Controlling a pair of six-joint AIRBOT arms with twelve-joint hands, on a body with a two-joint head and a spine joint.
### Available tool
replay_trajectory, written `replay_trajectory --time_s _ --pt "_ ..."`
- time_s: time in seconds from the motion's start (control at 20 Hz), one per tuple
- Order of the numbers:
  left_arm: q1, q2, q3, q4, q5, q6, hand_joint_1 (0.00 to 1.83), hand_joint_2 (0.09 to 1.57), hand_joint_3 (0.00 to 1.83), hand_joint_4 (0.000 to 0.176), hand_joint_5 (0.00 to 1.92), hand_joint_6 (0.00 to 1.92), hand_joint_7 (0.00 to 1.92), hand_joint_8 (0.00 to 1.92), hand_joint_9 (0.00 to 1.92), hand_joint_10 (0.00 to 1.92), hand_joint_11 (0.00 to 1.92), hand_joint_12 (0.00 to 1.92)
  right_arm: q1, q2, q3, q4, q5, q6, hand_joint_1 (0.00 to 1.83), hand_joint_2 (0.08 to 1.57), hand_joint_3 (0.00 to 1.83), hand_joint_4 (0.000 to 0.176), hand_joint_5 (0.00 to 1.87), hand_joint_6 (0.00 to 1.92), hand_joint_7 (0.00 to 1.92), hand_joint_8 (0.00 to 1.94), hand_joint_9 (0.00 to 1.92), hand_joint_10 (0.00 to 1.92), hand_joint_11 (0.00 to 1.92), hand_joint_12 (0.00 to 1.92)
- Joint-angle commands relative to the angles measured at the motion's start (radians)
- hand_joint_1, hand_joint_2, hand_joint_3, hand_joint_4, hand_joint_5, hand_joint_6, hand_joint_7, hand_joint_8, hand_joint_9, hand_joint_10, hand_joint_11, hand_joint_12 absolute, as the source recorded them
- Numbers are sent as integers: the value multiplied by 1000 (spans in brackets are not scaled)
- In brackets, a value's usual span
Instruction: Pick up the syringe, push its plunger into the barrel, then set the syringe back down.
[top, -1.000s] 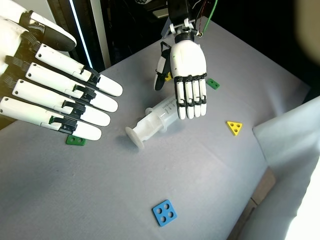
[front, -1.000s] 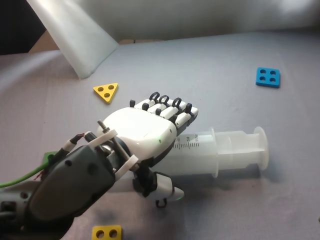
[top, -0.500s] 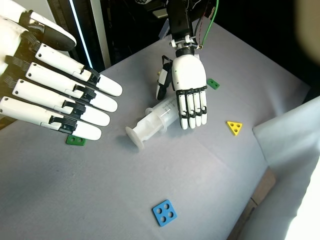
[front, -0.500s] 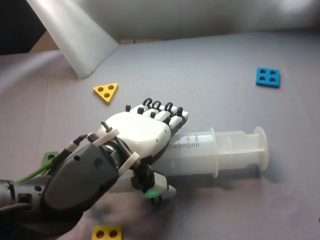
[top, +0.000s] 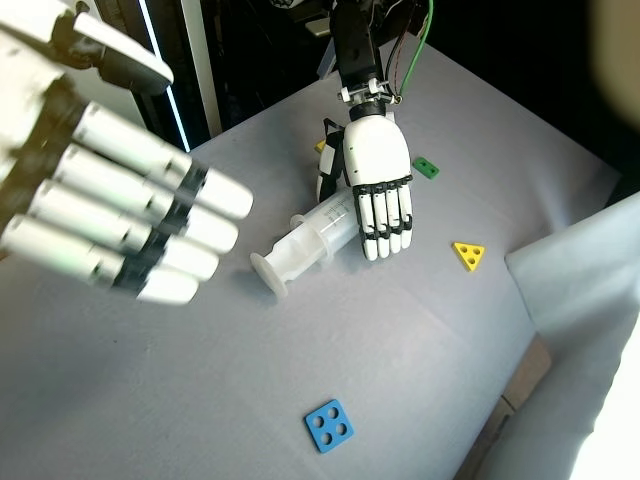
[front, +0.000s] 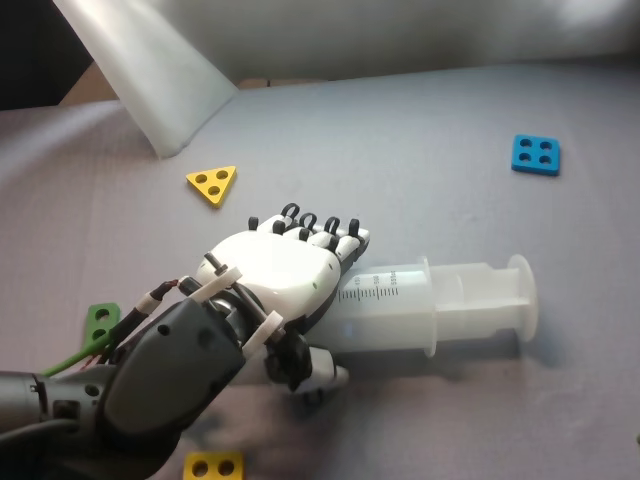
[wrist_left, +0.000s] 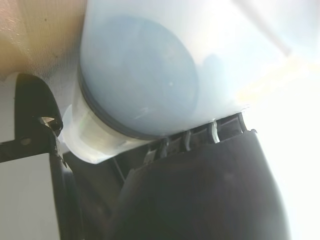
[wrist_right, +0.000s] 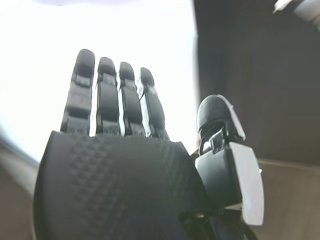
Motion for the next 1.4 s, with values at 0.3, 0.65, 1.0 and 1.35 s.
replay_trajectory --time_s 0.3,0.65,1.0,1.35 --pt "8 -10 1 40 -25 4 1288 1294 3 0 561 1343 701 1593 569 1600 368 1549 -6 1 -121 10 -233 360 0 1378 1 0 155 3 119 1 97 4 0 352" --pt "6 -10 -3 49 -37 -16 1099 1342 3 0 654 1432 536 1776 450 1600 290 1744 -23 1 -146 10 -240 560 0 1371 0 0 160 5 125 4 91 6 0 328" --pt "-76 11 -24 56 -32 -10 1041 1386 1 15 531 1667 528 1736 428 1642 317 1708 -33 -1 -149 11 -193 639 0 1372 0 0 145 2 107 1 77 3 0 314" --pt "-180 72 -62 4 7 22 1285 1351 0 0 601 1440 511 1782 472 1827 285 1802 -47 -21 -172 67 -297 658 0 1379 2 0 143 0 113 1 89 2 0 324"
